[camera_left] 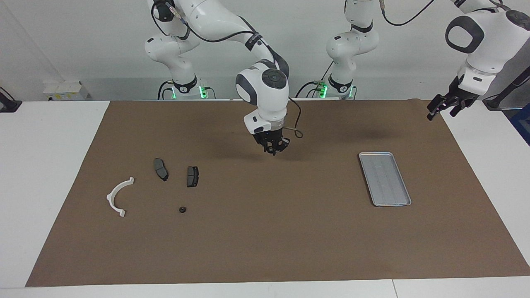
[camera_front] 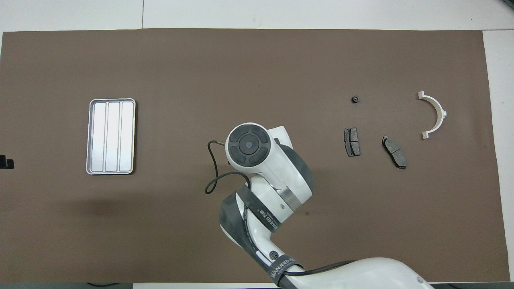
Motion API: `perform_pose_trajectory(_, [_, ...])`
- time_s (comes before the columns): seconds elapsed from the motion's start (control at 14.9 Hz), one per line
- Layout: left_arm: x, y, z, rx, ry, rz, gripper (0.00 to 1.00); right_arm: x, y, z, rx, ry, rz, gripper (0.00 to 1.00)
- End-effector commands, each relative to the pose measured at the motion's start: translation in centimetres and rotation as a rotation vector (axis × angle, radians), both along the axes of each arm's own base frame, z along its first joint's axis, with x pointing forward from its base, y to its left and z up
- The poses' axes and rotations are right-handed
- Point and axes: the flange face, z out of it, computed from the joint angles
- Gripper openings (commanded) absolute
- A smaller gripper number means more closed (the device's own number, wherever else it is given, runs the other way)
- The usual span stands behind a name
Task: Pick bearing gear from pile to tray
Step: 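Carry the gear to mid-table with the right gripper and release it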
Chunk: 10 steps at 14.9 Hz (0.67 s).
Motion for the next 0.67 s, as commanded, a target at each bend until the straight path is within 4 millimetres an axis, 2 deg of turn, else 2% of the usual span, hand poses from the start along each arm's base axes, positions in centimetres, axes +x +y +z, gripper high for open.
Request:
perform_pose_trajectory(0.0, [-0.4,-0.3,0.5,0.011,0.001,-0.013,1.0,-0.8,1.9,-3.4,0.005,-0.008,-0.02,0.0])
perform_pose_trajectory(0.27, [-0.3,-0.8,0.5,0.011,0.0,-0.015,1.0,-1.3,3.0,-5.7,0.008,-0.012,-0.004,0.0])
perform_pose_trajectory(0.47, [-0.3,-1.2,0.2,0.01,0.004,-0.016,1.0,-1.3,2.8,-6.0,0.008,-0.012,-0.009,0.0])
perform_pose_trajectory(0.6, [0.1,-2.7,0.1,0.009,0.006,-0.009,1.0,-1.3,2.8,-6.0,0.01,-0.012,-0.011,0.0])
